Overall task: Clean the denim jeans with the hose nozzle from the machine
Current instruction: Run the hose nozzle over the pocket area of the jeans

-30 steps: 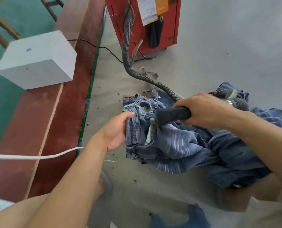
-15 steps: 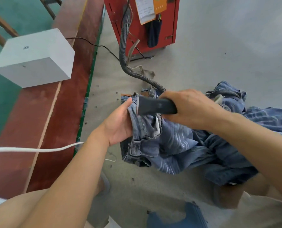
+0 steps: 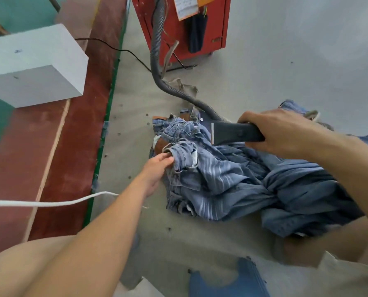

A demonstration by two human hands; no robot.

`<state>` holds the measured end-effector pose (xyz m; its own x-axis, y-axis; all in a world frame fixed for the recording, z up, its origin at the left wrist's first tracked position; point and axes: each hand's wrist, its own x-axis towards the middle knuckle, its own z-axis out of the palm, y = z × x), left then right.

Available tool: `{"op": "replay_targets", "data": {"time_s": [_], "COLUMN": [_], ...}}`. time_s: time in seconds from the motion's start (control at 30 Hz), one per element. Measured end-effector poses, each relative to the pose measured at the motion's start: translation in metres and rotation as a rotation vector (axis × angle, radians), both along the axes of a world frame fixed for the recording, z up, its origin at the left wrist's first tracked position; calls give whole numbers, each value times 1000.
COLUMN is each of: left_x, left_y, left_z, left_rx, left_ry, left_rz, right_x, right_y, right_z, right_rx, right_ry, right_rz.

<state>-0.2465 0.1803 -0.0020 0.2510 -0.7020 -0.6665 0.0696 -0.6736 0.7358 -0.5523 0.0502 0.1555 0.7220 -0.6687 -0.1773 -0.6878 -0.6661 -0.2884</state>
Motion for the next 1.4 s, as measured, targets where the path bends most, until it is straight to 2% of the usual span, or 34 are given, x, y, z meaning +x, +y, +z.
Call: {"op": "replay_targets", "data": {"time_s": [0.13,0.23,0.4,0.5,0.6,0.67,0.7,0.77,0.8,0.83,0.87,0.9,0.97,1.0,1.03,1.1,1.2,1.33,1.4], "left_x": [-15,-27,-44,-42,-37,-36,-34,-31,-28,-27,-27,-32,-48,-56,-63,-66,-51,-47,-58], "left_y": [19,26,44,46,39,29,22,14,14,18,23,29,40,45,48,50,49,43,38], "left_z": [-27,-65,-106,-106,-85,-57,-42,-13,2,14,23,32,37,34,32,30,38,51,58], "left_rx": [270,311,510,392,135,32,10,25,65,104,138,184,309,332,313,218,80,9,-25], "left_ry": [-102,-169,-113,-390,-480,-378,-194,316,523,647,669,594,262,108,24,-16,-8,359,468], "left_rz": [-292,-254,-208,-149,-12,154,288,467,460,369,219,42,-265,-345,-359,-265,-114,31,112], "right_x": [0,0,-3,-3,-7,-11,-13,-18,-20,-22,-24,-26,-27,-28,-30,-33,-37,-37,-37], "right_y": [12,19,18,17,12,7,6,5,5,6,7,9,14,17,21,26,31,37,41], "right_z": [-12,-25,-39,-39,-35,-31,-28,-23,-20,-17,-14,-12,-9,-7,-5,-1,9,11,7], "right_rx": [27,-7,-71,-67,-21,15,34,54,59,62,63,62,66,62,55,28,-41,-57,-41], "right_ry": [79,123,179,212,207,196,192,193,197,199,196,188,157,136,112,79,7,6,39], "right_rz": [82,110,149,138,92,49,30,15,15,16,16,15,10,14,29,74,113,119,136]}}
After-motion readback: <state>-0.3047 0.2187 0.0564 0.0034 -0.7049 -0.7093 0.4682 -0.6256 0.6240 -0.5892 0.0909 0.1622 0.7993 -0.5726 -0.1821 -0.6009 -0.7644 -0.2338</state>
